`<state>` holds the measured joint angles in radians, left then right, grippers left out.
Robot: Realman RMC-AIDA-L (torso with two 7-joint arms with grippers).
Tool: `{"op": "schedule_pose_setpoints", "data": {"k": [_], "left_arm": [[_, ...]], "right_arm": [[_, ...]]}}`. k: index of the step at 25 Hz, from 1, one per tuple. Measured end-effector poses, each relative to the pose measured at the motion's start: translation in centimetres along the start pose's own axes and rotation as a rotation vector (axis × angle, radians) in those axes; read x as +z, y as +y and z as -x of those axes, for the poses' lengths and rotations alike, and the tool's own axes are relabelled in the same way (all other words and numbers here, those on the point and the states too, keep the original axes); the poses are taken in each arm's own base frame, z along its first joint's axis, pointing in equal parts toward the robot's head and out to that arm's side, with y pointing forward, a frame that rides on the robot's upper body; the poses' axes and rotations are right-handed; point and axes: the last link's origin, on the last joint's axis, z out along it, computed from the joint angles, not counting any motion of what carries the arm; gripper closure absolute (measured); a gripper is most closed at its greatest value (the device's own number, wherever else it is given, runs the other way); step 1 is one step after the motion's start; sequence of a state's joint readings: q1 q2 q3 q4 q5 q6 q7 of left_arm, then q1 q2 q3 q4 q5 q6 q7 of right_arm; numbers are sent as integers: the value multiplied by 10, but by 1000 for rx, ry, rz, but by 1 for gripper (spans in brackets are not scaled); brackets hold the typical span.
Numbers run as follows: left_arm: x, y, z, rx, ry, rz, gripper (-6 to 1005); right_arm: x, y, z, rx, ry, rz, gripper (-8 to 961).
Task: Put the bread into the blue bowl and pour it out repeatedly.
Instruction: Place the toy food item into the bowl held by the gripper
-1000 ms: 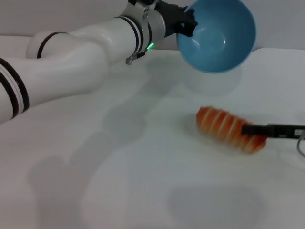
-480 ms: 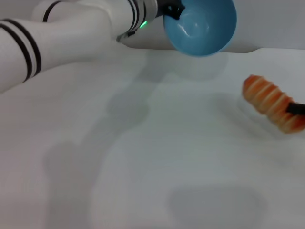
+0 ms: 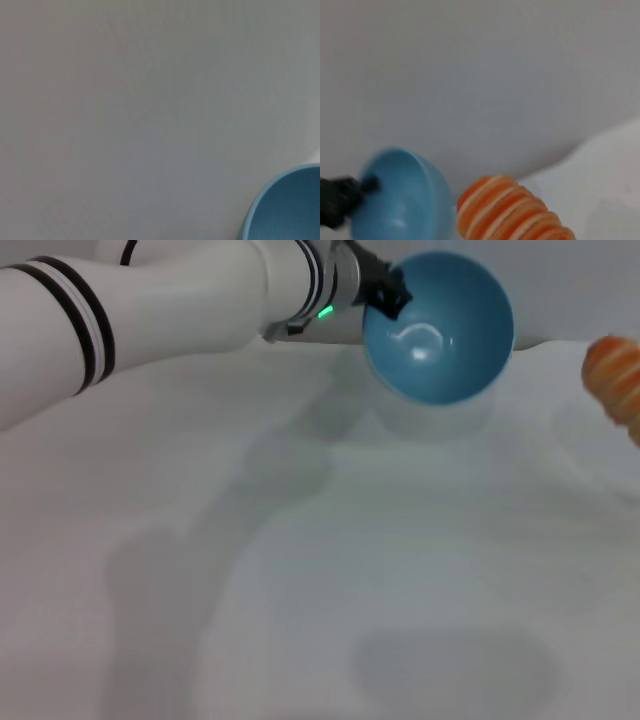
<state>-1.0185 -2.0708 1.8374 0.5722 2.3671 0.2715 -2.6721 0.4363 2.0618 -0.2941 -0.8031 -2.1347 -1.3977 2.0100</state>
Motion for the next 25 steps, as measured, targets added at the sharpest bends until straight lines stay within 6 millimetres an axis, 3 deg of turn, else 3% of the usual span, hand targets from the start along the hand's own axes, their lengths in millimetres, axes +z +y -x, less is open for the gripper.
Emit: {"op": "schedule_pose_setpoints", "data": {"k": [4,8,14,18,25], "left_arm": [[1,14,7,37,-62,50,1000],[0,30,8,72,-94,98,1001],[-6,54,2,84,-82,160,1001],[-10,67,-5,86,-66,203,1001],[-12,71,-8,74,-49,215,1000]], "right_arm": [[3,17,18,-51,-45,77,723],[22,36,29,-102,-20,138,736],[58,60,23,-142,79,212,757],[75,65,15,-144,118,214,763],[81,61,11,-132,113,186,770]]}}
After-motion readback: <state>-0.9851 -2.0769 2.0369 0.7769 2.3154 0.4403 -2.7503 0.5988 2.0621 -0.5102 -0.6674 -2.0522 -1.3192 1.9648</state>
